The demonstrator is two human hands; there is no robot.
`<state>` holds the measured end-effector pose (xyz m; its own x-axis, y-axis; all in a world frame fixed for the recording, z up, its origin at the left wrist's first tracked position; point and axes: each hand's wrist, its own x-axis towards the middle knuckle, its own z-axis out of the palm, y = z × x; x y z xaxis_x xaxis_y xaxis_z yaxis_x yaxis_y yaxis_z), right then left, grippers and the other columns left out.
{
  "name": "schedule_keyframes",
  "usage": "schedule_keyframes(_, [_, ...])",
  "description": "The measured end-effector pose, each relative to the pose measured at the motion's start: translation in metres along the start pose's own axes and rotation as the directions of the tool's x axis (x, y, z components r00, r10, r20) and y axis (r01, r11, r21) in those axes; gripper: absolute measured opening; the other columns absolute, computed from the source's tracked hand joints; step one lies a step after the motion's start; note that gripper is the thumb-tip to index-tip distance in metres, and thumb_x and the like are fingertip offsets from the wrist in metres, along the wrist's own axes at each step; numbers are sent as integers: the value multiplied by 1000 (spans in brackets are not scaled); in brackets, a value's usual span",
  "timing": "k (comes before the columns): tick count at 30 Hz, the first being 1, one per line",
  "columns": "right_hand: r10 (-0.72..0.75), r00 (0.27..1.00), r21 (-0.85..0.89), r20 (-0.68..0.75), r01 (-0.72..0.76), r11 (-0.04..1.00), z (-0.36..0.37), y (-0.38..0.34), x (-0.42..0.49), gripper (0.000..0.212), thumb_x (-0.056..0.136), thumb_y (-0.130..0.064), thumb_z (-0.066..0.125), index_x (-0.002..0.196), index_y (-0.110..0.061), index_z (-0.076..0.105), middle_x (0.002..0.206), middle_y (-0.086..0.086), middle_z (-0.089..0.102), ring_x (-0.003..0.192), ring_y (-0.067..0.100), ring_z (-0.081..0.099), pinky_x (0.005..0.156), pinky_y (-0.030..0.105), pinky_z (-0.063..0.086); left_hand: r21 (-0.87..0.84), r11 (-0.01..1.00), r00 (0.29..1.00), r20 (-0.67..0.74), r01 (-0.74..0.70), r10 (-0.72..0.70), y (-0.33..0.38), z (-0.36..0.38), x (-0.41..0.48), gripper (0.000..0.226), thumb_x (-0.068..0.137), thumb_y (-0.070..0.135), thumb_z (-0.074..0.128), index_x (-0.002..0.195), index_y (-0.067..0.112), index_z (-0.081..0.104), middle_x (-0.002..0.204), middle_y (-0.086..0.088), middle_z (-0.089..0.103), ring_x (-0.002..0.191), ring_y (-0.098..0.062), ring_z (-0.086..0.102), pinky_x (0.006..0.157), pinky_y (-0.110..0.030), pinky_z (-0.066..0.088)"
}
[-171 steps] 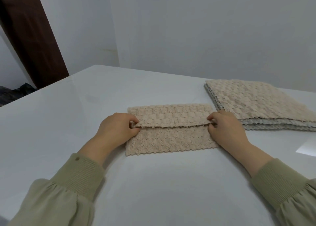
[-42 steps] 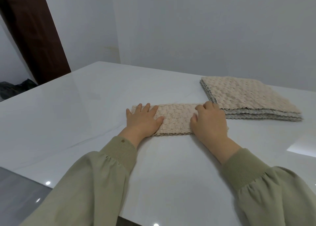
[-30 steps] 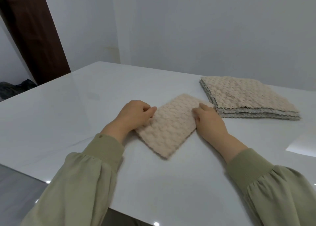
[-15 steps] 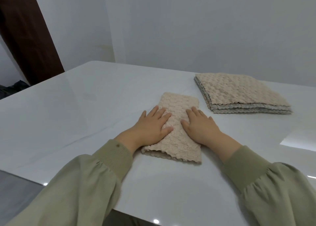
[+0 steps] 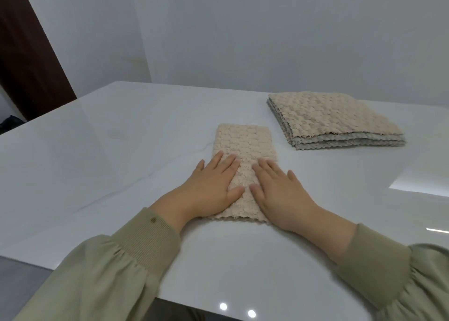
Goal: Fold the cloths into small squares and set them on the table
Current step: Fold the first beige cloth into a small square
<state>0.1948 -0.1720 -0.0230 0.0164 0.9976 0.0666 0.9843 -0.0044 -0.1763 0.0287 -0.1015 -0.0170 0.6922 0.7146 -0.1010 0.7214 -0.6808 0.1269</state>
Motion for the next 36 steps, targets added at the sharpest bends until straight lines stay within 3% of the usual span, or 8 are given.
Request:
schedule_keyframes(7, [58, 991, -36, 124, -54, 998, -11, 35, 19, 56, 101, -42, 19, 151, -20, 8, 159, -2, 2, 146, 14, 0, 116, 46, 2, -43, 999, 999, -49, -23, 21, 17, 5, -3, 62, 99, 46, 21, 151, 21, -2, 158, 6, -12, 143, -11, -18, 117, -42, -8])
schedule_keyframes(12, [39, 984, 188, -171, -7, 982, -15, 28, 10, 50, 101, -30, 28, 149, -17, 22, 158, 0, 12, 145, 12, 6, 116, 40, 4, -38, 997, 996, -57, 70, -72, 27, 9, -2, 63, 99, 48, 18, 151, 20, -2, 158, 6, -12, 144, -15, -17, 117, -48, -7])
schedule_keyframes(16, [-89, 994, 83, 64, 84, 993, -6, 27, 9, 55, 99, -44, 26, 150, -26, 15, 159, -6, 4, 145, 9, -1, 117, 42, 0, -56, 997, 998, -25, 62, -63, 21, 7, -1, 67, 95, 57, 15, 151, 25, -2, 158, 10, -13, 144, -13, -17, 117, -49, -4])
schedule_keyframes(21, [-28, 993, 337, -111, 64, 939, -8, 41, 33, 49, 98, -37, 38, 144, -19, 35, 157, 1, 20, 143, 12, 17, 118, 40, 15, -276, 960, 980, -178, 39, -91, 3, 0, 20, 55, 98, 50, 19, 150, 29, 16, 159, 8, 0, 145, -12, -9, 117, -48, -3])
schedule_keyframes(26, [-50, 998, 197, -39, 56, 979, -5, 39, 69, 50, 96, -37, 43, 142, -19, 37, 155, 3, 25, 142, 17, 22, 117, 35, 16, -331, 930, 949, -207, 161, -237, -29, -6, 64, 47, 101, 41, 27, 144, 27, 35, 158, 2, 16, 146, -18, 5, 117, -47, 8])
schedule_keyframes(28, [-18, 993, 269, -113, 48, 962, -6, 41, 84, 41, 95, -28, 47, 134, -15, 48, 147, 5, 39, 134, 18, 35, 107, 23, 25, -336, 924, 930, -247, 182, -273, -39, -6, 78, 45, 100, 39, 32, 142, 26, 39, 156, 1, 23, 144, -20, 14, 117, -42, 14])
schedule_keyframes(31, [62, 971, 343, -232, 22, 939, -6, 46, 110, 31, 94, -21, 46, 121, -11, 58, 126, 5, 58, 115, 19, 50, 86, 21, 35, -416, 889, 872, -344, 192, -349, -48, -7, 95, 41, 97, 32, 40, 135, 21, 49, 146, -1, 41, 132, -21, 37, 110, -36, 29])
schedule_keyframes(36, [139, 951, 345, -276, -37, 938, -4, 47, 149, 30, 94, -19, 45, 116, -8, 61, 114, 6, 63, 104, 21, 55, 82, 27, 41, -505, 809, 750, -400, 300, -528, -63, -12, 117, 40, 95, 28, 42, 132, 17, 50, 129, -6, 51, 119, -24, 45, 98, -37, 37])
